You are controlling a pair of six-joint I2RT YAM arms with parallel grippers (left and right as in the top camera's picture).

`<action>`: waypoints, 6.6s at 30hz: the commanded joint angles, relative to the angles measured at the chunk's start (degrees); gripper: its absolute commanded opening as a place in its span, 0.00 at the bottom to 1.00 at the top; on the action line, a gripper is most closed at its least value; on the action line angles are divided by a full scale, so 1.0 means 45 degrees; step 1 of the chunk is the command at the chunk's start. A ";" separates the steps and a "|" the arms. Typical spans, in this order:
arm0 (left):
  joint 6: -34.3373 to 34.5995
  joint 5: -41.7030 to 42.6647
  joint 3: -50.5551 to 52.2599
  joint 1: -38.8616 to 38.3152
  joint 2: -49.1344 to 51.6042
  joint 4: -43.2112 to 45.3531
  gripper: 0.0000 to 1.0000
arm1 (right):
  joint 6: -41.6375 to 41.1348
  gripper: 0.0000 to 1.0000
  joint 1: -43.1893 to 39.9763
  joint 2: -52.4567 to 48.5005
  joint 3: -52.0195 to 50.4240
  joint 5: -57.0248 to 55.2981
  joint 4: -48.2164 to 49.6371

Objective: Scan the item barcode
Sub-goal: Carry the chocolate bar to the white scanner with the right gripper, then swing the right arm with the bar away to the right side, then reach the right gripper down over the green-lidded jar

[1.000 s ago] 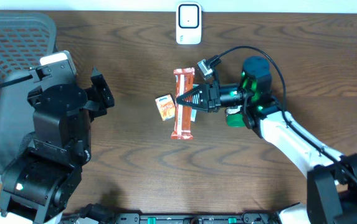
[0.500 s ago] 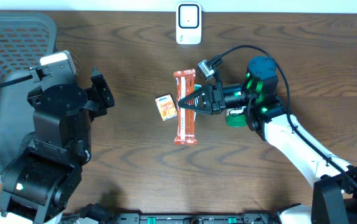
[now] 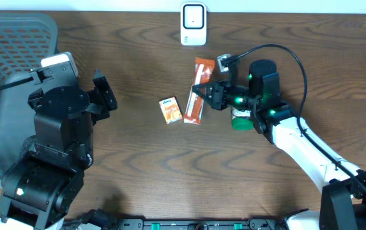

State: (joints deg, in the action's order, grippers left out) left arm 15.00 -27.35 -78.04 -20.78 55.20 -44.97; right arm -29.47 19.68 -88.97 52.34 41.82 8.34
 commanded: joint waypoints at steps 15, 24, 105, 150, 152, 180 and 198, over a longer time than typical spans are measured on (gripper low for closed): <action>0.0058 -0.0126 0.0126 0.0029 -0.0049 -0.0005 0.89 | 0.5445 0.04 0.0889 -0.0763 0.4328 -1.1176 -0.3332; 0.0058 -0.0121 0.0126 0.0029 -0.0049 -0.0005 0.89 | 0.8694 0.04 0.1171 -0.4964 0.8325 -1.3828 -0.3565; 0.0058 -0.0121 0.0126 0.0029 -0.0049 -0.0005 0.89 | 0.3687 0.01 -0.6305 -0.9384 1.4324 -1.9360 -1.8525; 0.0058 -0.0121 0.0126 0.0029 -0.0049 -0.0005 0.89 | 0.2331 0.99 -0.8043 -0.4872 1.3634 -0.9651 -1.8389; 0.0058 -0.0121 0.0126 0.0029 -0.0049 -0.0005 0.89 | 0.1807 0.99 -0.6824 -0.4872 1.3585 -0.9593 -1.8812; 0.0058 -0.0121 0.0126 0.0029 -0.0049 -0.0005 0.89 | -0.0491 0.99 0.1506 -0.4872 0.7116 -1.0112 -1.5178; 0.0058 -0.0126 0.0126 0.0029 -0.0049 -0.0005 0.89 | 0.7101 0.99 0.0593 -0.2521 0.6849 -0.9413 -1.6912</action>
State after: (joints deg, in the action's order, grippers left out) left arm 15.00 -27.35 -78.04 -20.78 55.20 -44.99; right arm -13.67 24.53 -99.85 84.27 -4.12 -67.70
